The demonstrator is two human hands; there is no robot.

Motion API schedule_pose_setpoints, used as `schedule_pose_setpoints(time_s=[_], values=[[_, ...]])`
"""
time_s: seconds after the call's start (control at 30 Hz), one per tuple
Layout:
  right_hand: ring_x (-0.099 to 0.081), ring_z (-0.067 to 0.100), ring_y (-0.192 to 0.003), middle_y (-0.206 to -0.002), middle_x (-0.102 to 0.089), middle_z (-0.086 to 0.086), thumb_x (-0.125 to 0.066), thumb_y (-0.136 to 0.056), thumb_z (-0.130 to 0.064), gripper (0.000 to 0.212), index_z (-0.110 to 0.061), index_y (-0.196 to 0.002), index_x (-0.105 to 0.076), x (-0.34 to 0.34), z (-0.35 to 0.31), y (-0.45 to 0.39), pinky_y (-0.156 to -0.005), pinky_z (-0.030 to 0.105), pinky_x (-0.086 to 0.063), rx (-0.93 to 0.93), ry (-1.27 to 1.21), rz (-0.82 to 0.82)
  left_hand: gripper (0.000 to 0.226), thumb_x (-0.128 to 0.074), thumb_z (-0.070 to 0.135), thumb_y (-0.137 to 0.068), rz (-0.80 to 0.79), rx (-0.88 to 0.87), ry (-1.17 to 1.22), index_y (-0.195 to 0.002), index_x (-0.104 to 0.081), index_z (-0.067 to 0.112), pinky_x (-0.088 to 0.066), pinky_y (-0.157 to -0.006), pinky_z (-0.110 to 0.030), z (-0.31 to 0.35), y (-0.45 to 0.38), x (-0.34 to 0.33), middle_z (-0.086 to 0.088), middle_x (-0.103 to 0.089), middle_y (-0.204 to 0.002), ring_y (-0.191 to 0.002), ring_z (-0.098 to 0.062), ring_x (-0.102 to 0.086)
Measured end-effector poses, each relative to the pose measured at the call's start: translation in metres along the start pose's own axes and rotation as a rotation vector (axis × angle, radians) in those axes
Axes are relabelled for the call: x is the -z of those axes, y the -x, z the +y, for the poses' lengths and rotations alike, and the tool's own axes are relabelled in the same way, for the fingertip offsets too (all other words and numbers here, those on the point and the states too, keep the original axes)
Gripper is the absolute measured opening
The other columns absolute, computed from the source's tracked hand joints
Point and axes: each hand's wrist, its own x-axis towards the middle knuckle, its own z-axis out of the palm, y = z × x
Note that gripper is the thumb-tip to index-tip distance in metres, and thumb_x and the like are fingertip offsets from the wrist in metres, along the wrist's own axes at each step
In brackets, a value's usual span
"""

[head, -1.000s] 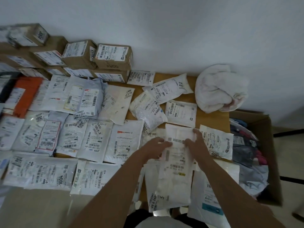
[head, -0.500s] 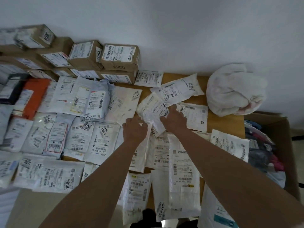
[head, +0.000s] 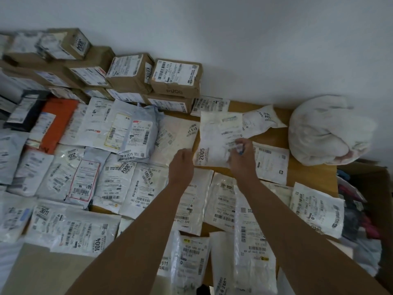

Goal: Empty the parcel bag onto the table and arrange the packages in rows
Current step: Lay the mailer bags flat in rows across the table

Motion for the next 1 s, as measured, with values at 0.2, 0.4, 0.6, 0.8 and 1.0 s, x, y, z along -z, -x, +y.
schedule_pose_setpoints(time_s=[0.2,0.4,0.6,0.8,1.0], values=[[-0.059,0.019,-0.08,-0.09,-0.051,-0.006,-0.054,-0.097,-0.009,0.017,-0.018,-0.109,-0.046,-0.034,0.032,0.002,-0.062,0.027,-0.051,-0.044,0.126,-0.031,0.045,-0.06,0.034,-0.092,-0.063,-0.022,-0.061,-0.133,-0.051,0.017,-0.04,-0.087,-0.026,-0.008,-0.006,0.008,-0.003,-0.058,-0.127,-0.115,-0.02,-0.055],[-0.057,0.026,-0.083,-0.087,-0.057,0.007,-0.055,-0.09,-0.02,0.012,-0.009,-0.091,-0.05,-0.023,0.028,-0.011,-0.072,0.04,-0.048,-0.024,0.326,0.137,0.056,-0.057,0.031,-0.089,0.133,-0.127,-0.46,-0.14,-0.04,0.015,-0.036,-0.1,-0.044,-0.017,-0.007,0.005,-0.013,-0.036,-0.14,-0.125,-0.032,-0.037],[-0.054,0.012,-0.071,-0.104,-0.059,0.004,-0.057,-0.09,-0.018,0.01,-0.017,-0.099,-0.055,-0.007,-0.005,-0.054,-0.06,0.027,-0.045,-0.206,-0.013,0.163,0.066,-0.054,0.049,-0.089,-0.073,-0.408,-0.734,-0.148,-0.027,0.038,-0.026,-0.113,-0.048,-0.021,-0.005,-0.012,-0.008,-0.013,-0.157,-0.141,-0.031,-0.016],[-0.053,0.011,-0.066,-0.093,-0.058,0.007,-0.05,-0.092,-0.015,0.011,-0.013,-0.085,-0.058,0.0,-0.026,-0.08,-0.063,0.026,-0.043,-0.283,-0.08,0.135,0.067,-0.057,0.043,-0.088,-0.134,-0.351,-0.718,-0.148,-0.025,0.036,-0.025,-0.115,-0.046,-0.018,-0.006,-0.021,-0.007,-0.012,-0.157,-0.142,-0.031,-0.016],[-0.051,0.011,-0.113,-0.145,-0.041,0.004,-0.048,-0.092,-0.011,0.048,-0.01,-0.141,-0.047,0.007,-0.025,-0.042,-0.091,0.024,-0.041,0.15,0.129,0.322,0.065,-0.057,0.038,-0.086,-0.144,-0.316,-0.743,-0.144,-0.031,0.03,-0.026,-0.114,-0.048,-0.016,-0.006,-0.026,-0.01,-0.017,-0.154,-0.139,-0.033,-0.019]])
